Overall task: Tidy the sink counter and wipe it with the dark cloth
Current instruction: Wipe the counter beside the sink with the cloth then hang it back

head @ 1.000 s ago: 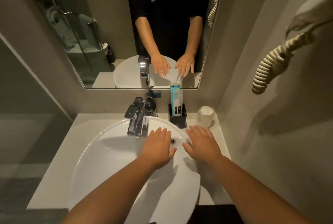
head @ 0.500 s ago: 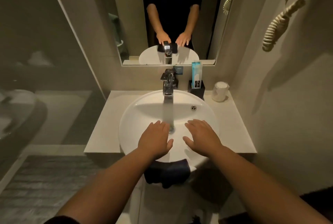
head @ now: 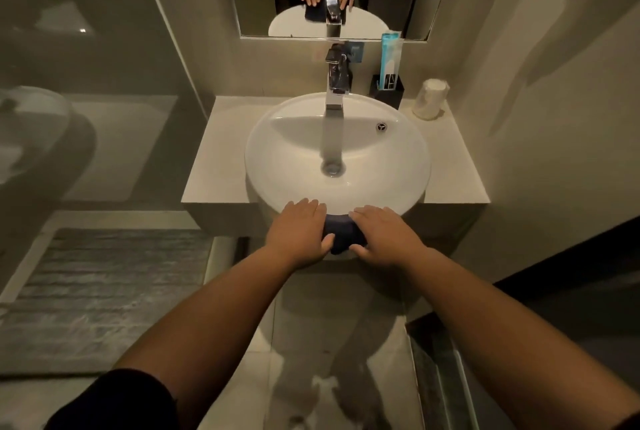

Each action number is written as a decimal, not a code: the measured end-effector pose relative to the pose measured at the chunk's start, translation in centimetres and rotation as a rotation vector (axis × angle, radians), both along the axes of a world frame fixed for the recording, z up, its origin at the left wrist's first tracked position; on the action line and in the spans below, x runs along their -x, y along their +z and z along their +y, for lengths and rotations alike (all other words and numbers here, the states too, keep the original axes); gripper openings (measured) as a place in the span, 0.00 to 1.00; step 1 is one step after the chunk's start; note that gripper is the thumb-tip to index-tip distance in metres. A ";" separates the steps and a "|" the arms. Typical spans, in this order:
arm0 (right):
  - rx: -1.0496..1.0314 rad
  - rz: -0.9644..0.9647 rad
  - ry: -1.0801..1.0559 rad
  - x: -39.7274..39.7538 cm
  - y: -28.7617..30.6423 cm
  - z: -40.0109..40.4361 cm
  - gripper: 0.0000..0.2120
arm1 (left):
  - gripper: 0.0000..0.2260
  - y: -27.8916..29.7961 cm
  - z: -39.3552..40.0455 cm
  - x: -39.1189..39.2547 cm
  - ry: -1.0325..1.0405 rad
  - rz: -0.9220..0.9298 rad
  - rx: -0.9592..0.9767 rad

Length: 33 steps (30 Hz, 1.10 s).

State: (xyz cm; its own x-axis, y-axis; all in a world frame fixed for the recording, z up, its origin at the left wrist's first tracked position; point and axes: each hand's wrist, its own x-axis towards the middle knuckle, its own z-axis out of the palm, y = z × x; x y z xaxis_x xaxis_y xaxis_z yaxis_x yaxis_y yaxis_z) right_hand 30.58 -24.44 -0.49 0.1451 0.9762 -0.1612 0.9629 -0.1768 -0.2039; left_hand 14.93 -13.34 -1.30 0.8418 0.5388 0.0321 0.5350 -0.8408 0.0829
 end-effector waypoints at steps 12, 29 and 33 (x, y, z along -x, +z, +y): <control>-0.044 0.173 -0.065 -1.4 -1.7 1.1 0.11 | 0.11 -2.0 1.1 -1.4 -0.071 0.083 -0.039; 0.003 0.951 -0.091 2.6 15.5 8.1 0.13 | 0.21 10.1 1.8 7.6 0.162 -0.469 1.527; 0.077 1.039 0.014 4.7 16.3 11.0 0.12 | 0.21 10.7 3.7 8.8 0.203 -0.589 1.707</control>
State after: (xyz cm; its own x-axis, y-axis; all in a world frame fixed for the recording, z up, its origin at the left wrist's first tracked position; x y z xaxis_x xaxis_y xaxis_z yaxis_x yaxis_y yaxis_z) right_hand 25.92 -13.41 15.82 -0.1123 0.9585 -0.2620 0.3217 -0.2144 -0.9222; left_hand 6.10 -9.68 9.39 0.8501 0.3767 -0.3680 0.1930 0.4273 0.8833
